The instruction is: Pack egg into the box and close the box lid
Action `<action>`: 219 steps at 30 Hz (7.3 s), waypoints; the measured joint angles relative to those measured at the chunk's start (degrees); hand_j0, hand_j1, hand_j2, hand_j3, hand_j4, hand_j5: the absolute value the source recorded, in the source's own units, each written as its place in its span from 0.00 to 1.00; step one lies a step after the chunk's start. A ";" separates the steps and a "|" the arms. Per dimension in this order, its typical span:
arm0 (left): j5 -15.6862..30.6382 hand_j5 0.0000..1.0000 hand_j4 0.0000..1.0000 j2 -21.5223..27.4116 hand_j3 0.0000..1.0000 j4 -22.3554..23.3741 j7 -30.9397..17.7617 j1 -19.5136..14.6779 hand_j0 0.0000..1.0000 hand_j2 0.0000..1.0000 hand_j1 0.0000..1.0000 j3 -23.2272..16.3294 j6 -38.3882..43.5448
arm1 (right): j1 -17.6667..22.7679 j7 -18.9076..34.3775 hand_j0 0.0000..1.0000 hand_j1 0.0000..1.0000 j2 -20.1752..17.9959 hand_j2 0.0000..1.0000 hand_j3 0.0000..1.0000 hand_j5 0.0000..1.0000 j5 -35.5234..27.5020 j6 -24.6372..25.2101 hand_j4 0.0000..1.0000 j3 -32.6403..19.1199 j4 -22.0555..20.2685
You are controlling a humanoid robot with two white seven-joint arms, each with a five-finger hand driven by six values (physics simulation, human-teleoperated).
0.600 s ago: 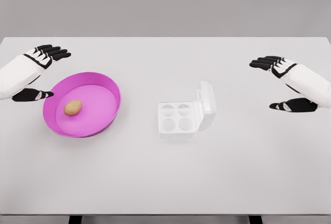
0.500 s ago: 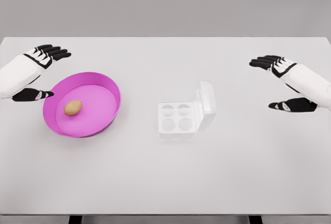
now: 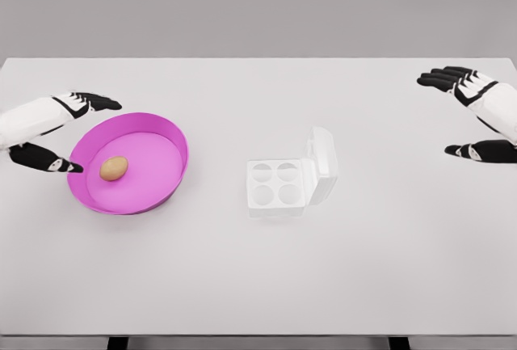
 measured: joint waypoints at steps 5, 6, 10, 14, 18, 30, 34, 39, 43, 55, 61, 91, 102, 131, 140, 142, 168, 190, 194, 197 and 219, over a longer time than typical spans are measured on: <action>5.87 0.99 0.99 0.27 0.99 0.10 -3.35 -0.09 0.99 0.99 0.99 -4.18 -0.07 | 0.18 0.00 1.00 1.00 8.64 1.00 1.00 1.00 -1.52 0.01 1.00 -7.52 0.00; 6.17 0.99 0.99 0.40 0.99 0.11 -3.57 -0.88 0.99 0.99 0.99 -4.43 -0.06 | 0.26 0.00 1.00 1.00 10.11 1.00 1.00 1.00 -1.87 0.01 1.00 -8.57 -0.05; 3.72 0.99 0.99 0.72 0.99 0.13 -3.98 -2.38 0.99 0.99 0.99 -4.75 -0.05 | 0.53 0.00 1.00 1.00 11.61 1.00 1.00 1.00 -2.40 0.02 1.00 -10.32 -0.20; -1.12 0.97 0.97 0.74 0.97 0.07 -4.09 -3.17 0.97 0.97 0.97 -4.79 -0.05 | 3.96 -0.01 1.00 1.00 1.79 1.00 1.00 1.00 -1.80 0.02 1.00 -6.01 -0.23; -5.28 0.96 0.96 0.60 0.96 -0.14 -4.12 -4.04 0.96 0.96 0.96 -5.37 -0.06 | 3.60 0.00 1.00 1.00 -10.04 1.00 1.00 1.00 -1.98 0.02 1.00 3.50 -0.16; -10.81 0.88 0.88 -1.03 0.88 -0.11 -4.13 -5.19 0.88 0.88 0.88 -6.88 -0.07 | -1.49 -0.01 1.00 1.00 -11.65 1.00 1.00 1.00 6.10 0.02 1.00 14.52 -0.32; -12.41 0.88 0.88 -1.96 0.88 0.02 -4.13 -5.19 0.88 0.88 0.88 -7.16 -0.07 | -1.85 0.00 1.00 1.00 -13.01 1.00 1.00 1.00 7.54 0.00 1.00 18.47 -0.33; -12.98 0.88 0.88 -2.43 0.88 0.11 -4.13 -5.19 0.88 0.88 0.88 -8.15 -0.07 | -2.29 -0.01 1.00 1.00 -13.78 1.00 1.00 1.00 8.52 0.01 1.00 20.05 -0.33; -13.07 0.89 0.89 -2.63 0.89 0.12 -4.13 -5.19 0.89 0.89 0.89 -8.73 -0.07 | -2.29 -0.01 1.00 1.00 -13.89 1.00 1.00 1.00 8.71 0.01 1.00 20.31 -0.33; -14.83 0.89 0.89 -2.58 0.89 -0.14 -4.12 -5.28 0.89 0.89 0.89 -10.07 10.59 | -2.37 -0.01 1.00 1.00 -13.75 1.00 1.00 1.00 8.77 0.02 1.00 20.28 -0.33; -16.62 0.88 0.88 -3.01 0.88 -0.13 -4.12 -5.54 0.88 0.88 0.88 -10.15 11.42 | -2.29 -0.01 1.00 1.00 -13.59 1.00 1.00 1.00 8.72 0.01 1.00 20.42 -0.33; -19.40 0.84 0.84 -5.58 0.84 2.15 -4.12 -5.98 0.84 0.84 0.84 -10.18 13.46 | -4.75 -0.01 1.00 1.00 -14.09 1.00 1.00 1.00 9.04 0.02 1.00 25.05 -0.33; -19.38 0.78 0.78 -5.60 0.78 2.32 -4.12 -5.98 0.78 0.78 0.78 -10.51 13.48 | -4.83 -0.01 1.00 1.00 -14.44 1.00 1.00 1.00 9.04 0.02 1.00 25.42 -0.33; -19.43 0.47 0.47 -5.52 0.47 2.27 -4.13 -5.80 0.47 0.47 0.47 -10.63 14.43 | -4.83 -0.01 1.00 1.00 -14.60 1.00 1.00 1.00 9.06 0.02 1.00 25.43 -0.33; -19.46 0.43 0.43 -5.52 0.43 2.00 -4.14 -5.98 0.43 0.43 0.43 -10.49 14.38 | -4.83 -0.01 1.00 1.00 -14.60 1.00 1.00 1.00 9.08 0.02 1.00 25.37 -0.32; -19.38 0.43 0.43 -5.52 0.43 1.77 -4.14 -5.98 0.43 0.43 0.43 -10.32 14.36 | -4.83 -0.01 1.00 1.00 -14.60 1.00 1.00 1.00 9.08 0.02 1.00 25.36 -0.33; -19.10 0.38 0.38 -8.85 0.38 -6.10 -4.14 -7.91 0.38 0.38 0.38 -9.26 13.30 | -4.92 -0.01 1.00 1.00 -14.54 1.00 1.00 1.00 9.09 0.02 1.00 25.08 -0.31; -19.37 0.37 0.37 -20.52 0.37 -7.41 -4.17 -9.41 0.37 0.37 0.37 -10.33 8.74 | -4.83 -0.01 1.00 1.00 -14.60 1.00 1.00 1.00 9.09 0.02 1.00 25.08 -0.32; -19.48 0.37 0.37 -22.90 0.37 -7.40 -4.18 -9.50 0.37 0.37 0.37 -10.65 8.70 | -4.83 -0.01 1.00 1.00 -14.60 1.00 1.00 1.00 9.07 0.02 1.00 25.08 -0.32; -19.52 0.37 0.37 -24.14 0.37 -7.36 -4.17 -9.58 0.37 0.37 0.37 -11.16 8.69 | -4.83 -0.01 1.00 1.00 -14.60 1.00 1.00 1.00 9.09 0.02 1.00 25.08 -0.32; -19.59 0.38 0.38 -33.03 0.38 -4.81 -4.16 -9.41 0.38 0.38 0.38 -14.07 8.71 | -4.83 -0.01 1.00 1.00 -14.60 1.00 1.00 1.00 9.04 0.02 1.00 24.84 -0.26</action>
